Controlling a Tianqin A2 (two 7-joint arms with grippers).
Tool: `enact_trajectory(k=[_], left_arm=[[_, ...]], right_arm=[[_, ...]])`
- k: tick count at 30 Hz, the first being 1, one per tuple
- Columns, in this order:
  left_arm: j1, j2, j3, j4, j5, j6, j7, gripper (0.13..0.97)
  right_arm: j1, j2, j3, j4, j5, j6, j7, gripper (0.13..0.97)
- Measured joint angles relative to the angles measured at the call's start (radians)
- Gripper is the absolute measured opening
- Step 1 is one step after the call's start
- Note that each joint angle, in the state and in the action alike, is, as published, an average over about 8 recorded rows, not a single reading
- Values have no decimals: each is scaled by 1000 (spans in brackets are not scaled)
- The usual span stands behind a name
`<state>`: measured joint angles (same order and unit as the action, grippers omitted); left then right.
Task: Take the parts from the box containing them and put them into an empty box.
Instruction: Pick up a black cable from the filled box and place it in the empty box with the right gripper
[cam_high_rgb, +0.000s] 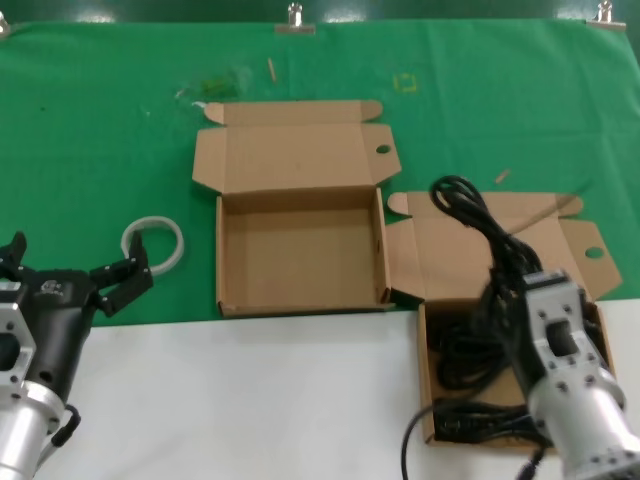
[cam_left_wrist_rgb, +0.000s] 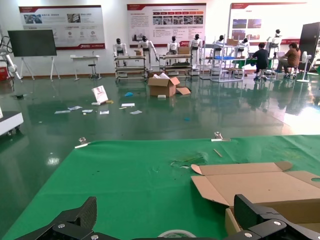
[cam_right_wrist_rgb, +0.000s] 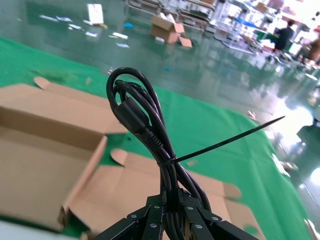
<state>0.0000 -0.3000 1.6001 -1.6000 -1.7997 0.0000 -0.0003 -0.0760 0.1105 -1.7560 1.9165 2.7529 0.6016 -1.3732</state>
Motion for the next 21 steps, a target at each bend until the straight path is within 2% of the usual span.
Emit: enact_trajectory(k=[10, 21], left_arm=[[0, 0, 0, 0, 0, 0, 0, 966], [0, 0, 0, 0, 0, 0, 0, 966]], right_arm=[[237, 1, -160, -227, 0, -103, 56, 168], [531, 7, -479, -536, 0, -255, 275, 168]])
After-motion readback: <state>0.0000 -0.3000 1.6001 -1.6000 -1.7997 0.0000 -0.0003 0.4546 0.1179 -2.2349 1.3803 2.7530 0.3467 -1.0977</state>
